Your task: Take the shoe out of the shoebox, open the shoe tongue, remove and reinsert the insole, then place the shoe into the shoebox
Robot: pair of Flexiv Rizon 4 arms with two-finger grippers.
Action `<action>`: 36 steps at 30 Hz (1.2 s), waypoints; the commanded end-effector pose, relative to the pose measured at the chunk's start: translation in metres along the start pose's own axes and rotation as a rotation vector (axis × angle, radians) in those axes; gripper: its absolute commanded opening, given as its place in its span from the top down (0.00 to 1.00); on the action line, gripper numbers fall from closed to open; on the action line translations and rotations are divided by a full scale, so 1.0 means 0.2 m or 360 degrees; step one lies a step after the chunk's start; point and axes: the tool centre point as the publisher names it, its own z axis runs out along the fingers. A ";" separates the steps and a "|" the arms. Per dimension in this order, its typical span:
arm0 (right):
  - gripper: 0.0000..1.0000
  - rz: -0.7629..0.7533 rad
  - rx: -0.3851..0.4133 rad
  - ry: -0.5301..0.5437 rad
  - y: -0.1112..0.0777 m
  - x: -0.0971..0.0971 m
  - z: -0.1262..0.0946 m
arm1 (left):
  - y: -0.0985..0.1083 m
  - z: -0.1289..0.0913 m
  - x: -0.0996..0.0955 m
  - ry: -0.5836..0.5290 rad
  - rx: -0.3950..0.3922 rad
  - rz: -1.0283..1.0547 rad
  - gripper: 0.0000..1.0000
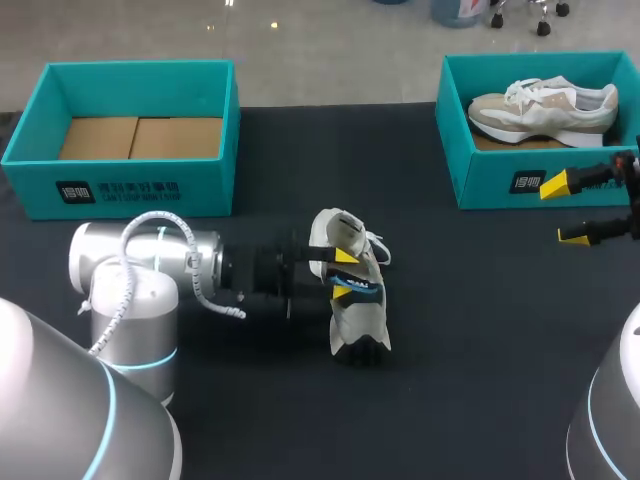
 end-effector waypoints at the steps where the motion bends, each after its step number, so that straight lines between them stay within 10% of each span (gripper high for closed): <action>1: 0.00 0.0001 -0.0001 -0.0005 0.00 0.00 0.00 | -0.05 -0.03 0.02 0.0014 -0.0028 0.0002 0.64; 5: 0.00 0.0001 -0.0001 -0.0005 0.00 0.00 0.00 | -0.03 -0.03 0.03 0.0029 -0.0045 0.0005 1.00; 30: 0.00 0.0001 -0.0001 -0.0005 0.00 0.00 0.00 | 0.17 0.04 0.00 0.0014 -0.0170 -0.0012 1.00; 34: 0.00 0.0001 -0.0001 -0.0005 0.00 0.00 0.00 | 0.13 0.03 0.00 -0.0005 -0.0159 -0.0012 0.54; 36: 0.00 0.0001 -0.0001 -0.0005 0.00 0.00 0.00 | 0.11 0.02 0.01 -0.0002 -0.0152 -0.0007 0.56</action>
